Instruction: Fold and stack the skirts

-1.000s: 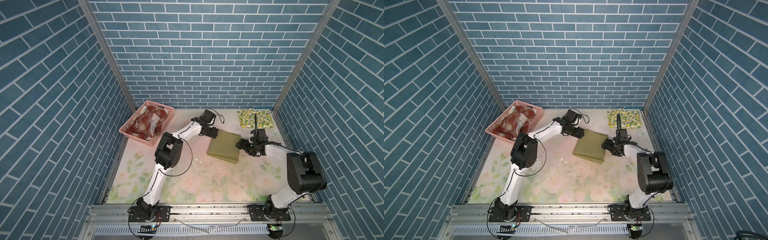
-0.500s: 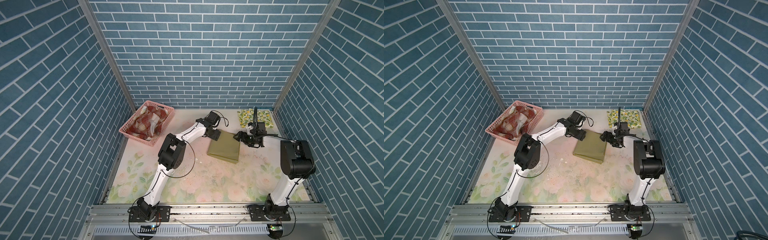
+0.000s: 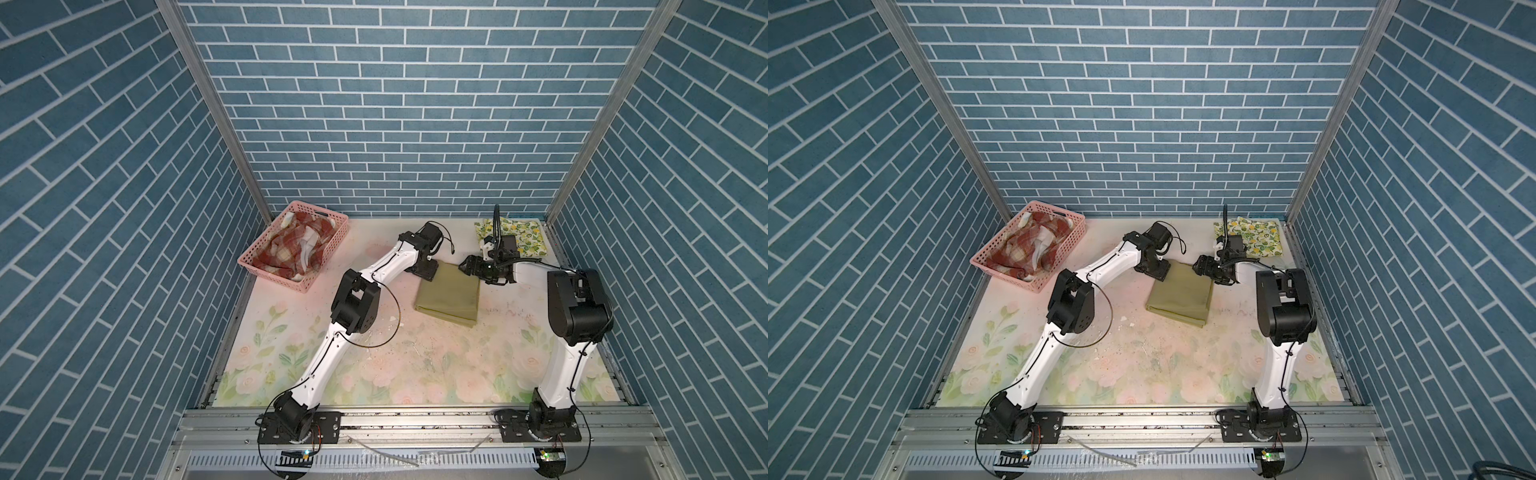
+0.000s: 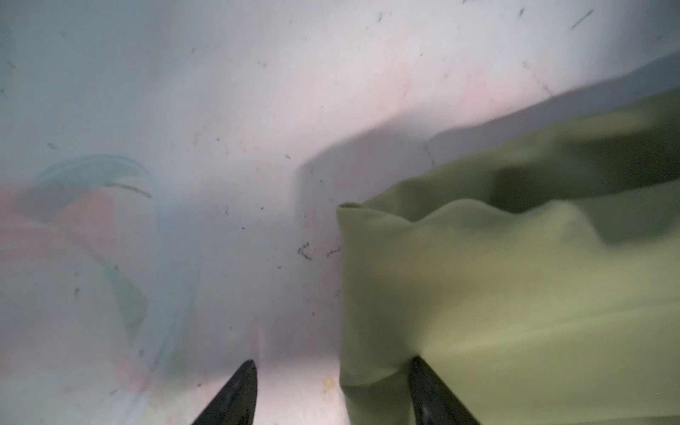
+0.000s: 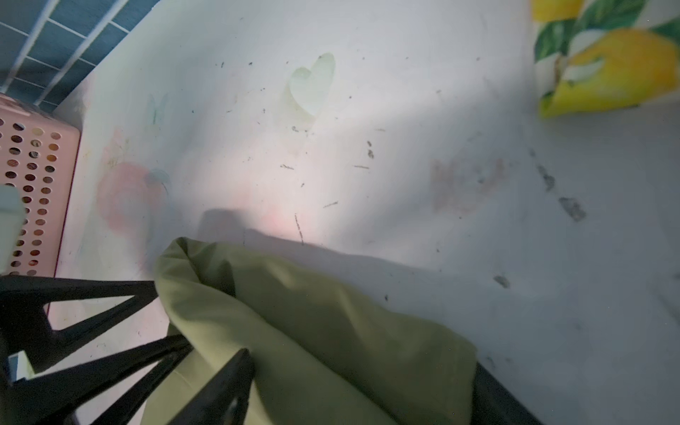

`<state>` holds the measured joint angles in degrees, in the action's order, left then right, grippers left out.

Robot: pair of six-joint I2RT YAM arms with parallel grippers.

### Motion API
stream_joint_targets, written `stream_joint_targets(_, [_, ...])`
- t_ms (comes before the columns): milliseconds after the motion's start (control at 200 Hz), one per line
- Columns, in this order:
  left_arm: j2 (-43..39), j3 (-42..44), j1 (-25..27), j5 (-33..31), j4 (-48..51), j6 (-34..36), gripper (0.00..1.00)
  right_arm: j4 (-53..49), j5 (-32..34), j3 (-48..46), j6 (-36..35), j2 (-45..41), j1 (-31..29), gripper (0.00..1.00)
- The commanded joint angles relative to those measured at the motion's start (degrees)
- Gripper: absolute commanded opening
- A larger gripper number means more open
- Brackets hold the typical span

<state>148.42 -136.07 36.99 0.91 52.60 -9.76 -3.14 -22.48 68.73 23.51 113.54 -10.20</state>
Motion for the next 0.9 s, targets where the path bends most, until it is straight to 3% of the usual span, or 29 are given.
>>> stream_joint_targets(0, [1.79,-0.82,-0.49,-0.91,4.64,-0.45,0.66,-5.52,0.34,-3.03,1.04,5.93,-1.14,0.75])
stream_joint_targets(90, [1.70,-0.18,-0.63,-0.81,4.29,-0.43,0.66,-3.57,-0.03,-3.69,1.16,5.77,-1.26,0.58])
stream_joint_targets(185, [1.88,-0.16,-1.20,-0.28,4.06,-0.78,0.66,-2.41,-0.99,-3.75,0.62,5.18,-1.47,0.18])
stream_joint_targets(245, [1.79,-0.20,-1.55,0.68,3.71,-1.11,0.65,-0.58,-1.32,-4.17,0.49,4.15,-1.80,0.00])
stream_joint_targets(440, [-3.80,1.91,-3.93,7.55,-1.40,-2.61,0.67,2.50,-0.64,-3.06,0.50,0.05,-3.10,0.00])
stream_joint_targets(680, [-25.96,30.65,-11.40,20.89,-32.01,-10.45,0.78,-3.10,5.48,4.30,-2.93,-4.76,-3.94,0.00])
stream_joint_targets(770, [-31.80,40.02,-13.00,21.50,-40.12,-12.82,0.87,-5.03,6.31,8.35,-4.06,-4.94,-3.93,0.00])
stream_joint_targets(895, [-37.17,48.72,-14.42,20.65,-46.72,-14.20,0.90,-8.06,7.23,15.14,-4.50,-3.62,-3.95,0.00])
